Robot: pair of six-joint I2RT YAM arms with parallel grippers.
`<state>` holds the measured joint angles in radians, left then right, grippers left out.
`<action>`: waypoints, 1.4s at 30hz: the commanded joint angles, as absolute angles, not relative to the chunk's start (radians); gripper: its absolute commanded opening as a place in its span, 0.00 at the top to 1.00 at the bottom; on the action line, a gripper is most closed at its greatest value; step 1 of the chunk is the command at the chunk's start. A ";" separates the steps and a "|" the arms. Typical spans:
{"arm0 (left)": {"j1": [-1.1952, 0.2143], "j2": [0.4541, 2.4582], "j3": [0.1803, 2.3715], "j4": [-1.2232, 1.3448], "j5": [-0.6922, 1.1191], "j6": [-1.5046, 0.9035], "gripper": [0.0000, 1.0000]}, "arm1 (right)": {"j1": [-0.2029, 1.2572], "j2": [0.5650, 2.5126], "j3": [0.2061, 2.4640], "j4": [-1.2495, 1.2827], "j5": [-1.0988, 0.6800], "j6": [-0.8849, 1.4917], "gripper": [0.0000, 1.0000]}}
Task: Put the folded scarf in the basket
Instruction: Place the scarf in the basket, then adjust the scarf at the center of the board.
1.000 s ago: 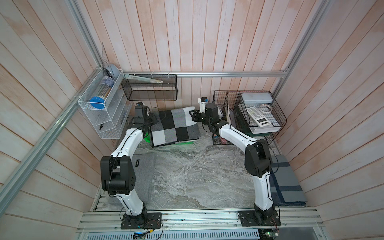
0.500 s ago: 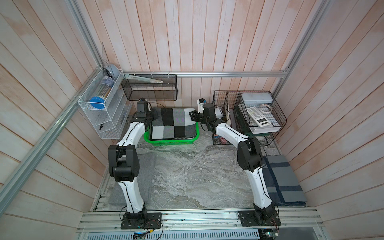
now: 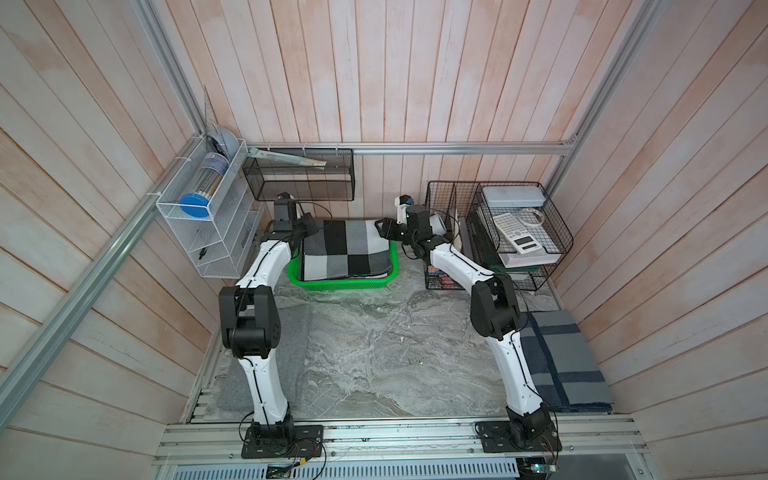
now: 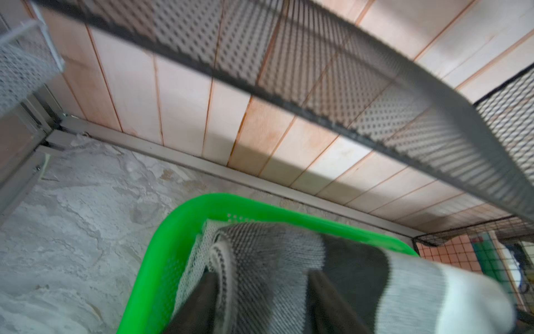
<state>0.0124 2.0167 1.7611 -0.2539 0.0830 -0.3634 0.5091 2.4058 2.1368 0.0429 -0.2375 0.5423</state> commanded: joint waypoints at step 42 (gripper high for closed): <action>-0.110 1.391 0.723 -0.491 -0.397 -0.810 0.00 | 0.565 0.755 0.226 0.216 0.134 0.636 0.29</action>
